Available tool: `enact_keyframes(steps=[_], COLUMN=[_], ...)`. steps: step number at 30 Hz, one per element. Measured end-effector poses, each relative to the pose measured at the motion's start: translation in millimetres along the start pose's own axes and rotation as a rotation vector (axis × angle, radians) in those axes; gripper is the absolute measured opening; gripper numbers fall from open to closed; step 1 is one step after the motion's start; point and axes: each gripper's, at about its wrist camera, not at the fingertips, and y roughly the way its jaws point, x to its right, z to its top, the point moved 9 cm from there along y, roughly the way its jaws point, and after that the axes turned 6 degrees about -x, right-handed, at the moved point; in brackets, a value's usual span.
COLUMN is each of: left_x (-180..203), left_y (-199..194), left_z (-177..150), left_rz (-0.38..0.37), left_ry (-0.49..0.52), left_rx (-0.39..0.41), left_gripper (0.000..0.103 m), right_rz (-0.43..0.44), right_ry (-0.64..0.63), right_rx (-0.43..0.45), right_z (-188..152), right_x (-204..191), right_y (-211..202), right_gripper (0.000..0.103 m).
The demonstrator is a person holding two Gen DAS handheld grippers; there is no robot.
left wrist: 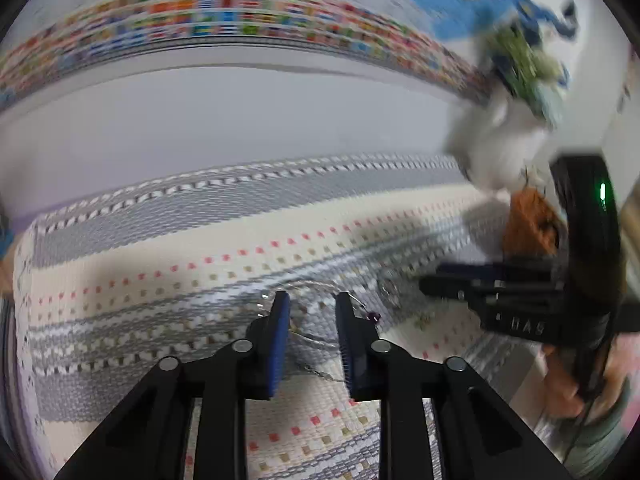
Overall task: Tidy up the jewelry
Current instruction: 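Grasp a silver chain keychain with the left tool while the right tool grasps another, then lift both held chain keychains off the tablecloth toward the basket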
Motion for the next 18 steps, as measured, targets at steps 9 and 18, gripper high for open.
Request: enact_keyframes(steps=[9,18], left_x=[9,20], left_y=[23,29], left_z=[-7,0], left_rz=[0.112,0.138], left_ry=[0.094,0.138], left_rx=[-0.047,-0.036], left_gripper=[0.022,0.003], right_rz=[-0.036,-0.183], right_ry=[-0.023,-0.133], right_rx=[0.007,0.046], right_z=[-1,-2], right_x=[-4,-19], right_y=[1,6], right_gripper=[0.031,0.021])
